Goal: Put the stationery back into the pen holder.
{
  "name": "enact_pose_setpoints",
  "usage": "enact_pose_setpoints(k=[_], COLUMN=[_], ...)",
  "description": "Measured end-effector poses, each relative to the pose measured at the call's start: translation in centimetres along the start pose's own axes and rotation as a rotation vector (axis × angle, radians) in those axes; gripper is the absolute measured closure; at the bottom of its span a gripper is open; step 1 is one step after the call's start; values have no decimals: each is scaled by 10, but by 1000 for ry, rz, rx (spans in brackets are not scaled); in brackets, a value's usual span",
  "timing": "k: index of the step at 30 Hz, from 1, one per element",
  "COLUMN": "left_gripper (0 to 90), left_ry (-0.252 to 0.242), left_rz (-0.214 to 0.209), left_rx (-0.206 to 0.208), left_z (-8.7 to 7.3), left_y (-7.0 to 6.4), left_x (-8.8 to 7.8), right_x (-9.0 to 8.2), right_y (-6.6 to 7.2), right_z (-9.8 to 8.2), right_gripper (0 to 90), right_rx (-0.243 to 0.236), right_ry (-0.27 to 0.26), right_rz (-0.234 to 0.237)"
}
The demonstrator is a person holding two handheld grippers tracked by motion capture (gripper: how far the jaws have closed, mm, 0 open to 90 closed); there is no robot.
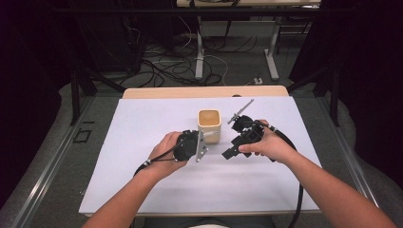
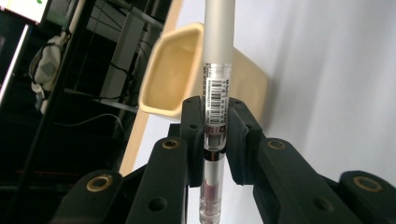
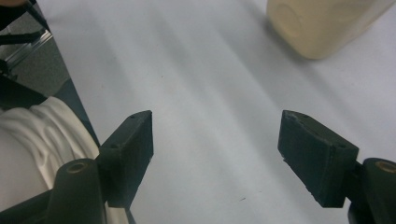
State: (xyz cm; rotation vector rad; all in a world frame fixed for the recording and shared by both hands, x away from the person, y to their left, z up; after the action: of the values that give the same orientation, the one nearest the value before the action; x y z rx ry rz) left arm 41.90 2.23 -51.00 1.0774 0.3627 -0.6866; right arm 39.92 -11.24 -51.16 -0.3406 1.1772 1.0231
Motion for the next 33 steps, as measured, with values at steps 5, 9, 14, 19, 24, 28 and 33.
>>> enact_pose_setpoints(k=[5,9,14,19,24,28,33], left_gripper=[788,788,788,788,788,788,788], left_ry=[-41,-65,-123,-177,-222,-263,-289], left_rz=[-26,-54,-92,-127,-163,-194,-228], left_rx=[-97,-154,-255,-354,-472,-591,-704], left_z=[10,18,30,41,48,53,54], left_y=[19,32,46,59,70,76,82], left_x=[-2,-4,-3,-1,5,14,28], right_x=[-1,-1,-4,-5,-5,-5,-3], right_y=[-3,-7,-10,-13,-14,-18,-26], right_z=[1,3,0,1,0,-1,-2], right_gripper=[170,152,141,85,12,0,0], right_rx=[26,24,53,49,91,102,81], right_ry=[-45,-84,-65,-107,-125,-151,-178], right_rz=[-15,-22,-49,-66,-73,-104,-149])
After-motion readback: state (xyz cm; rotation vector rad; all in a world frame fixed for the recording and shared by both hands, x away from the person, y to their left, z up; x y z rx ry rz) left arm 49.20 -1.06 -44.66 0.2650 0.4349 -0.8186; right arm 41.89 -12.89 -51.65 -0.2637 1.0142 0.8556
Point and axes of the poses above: each handheld gripper's, and its own axes: x roughly forward along the jaws, z roughly out of its top, y roughly to its left, the point moved 9 cm from there along x, roughly forward along the jaws, and after that the axes turned 4 degrees about y, right-handed, at the moved point
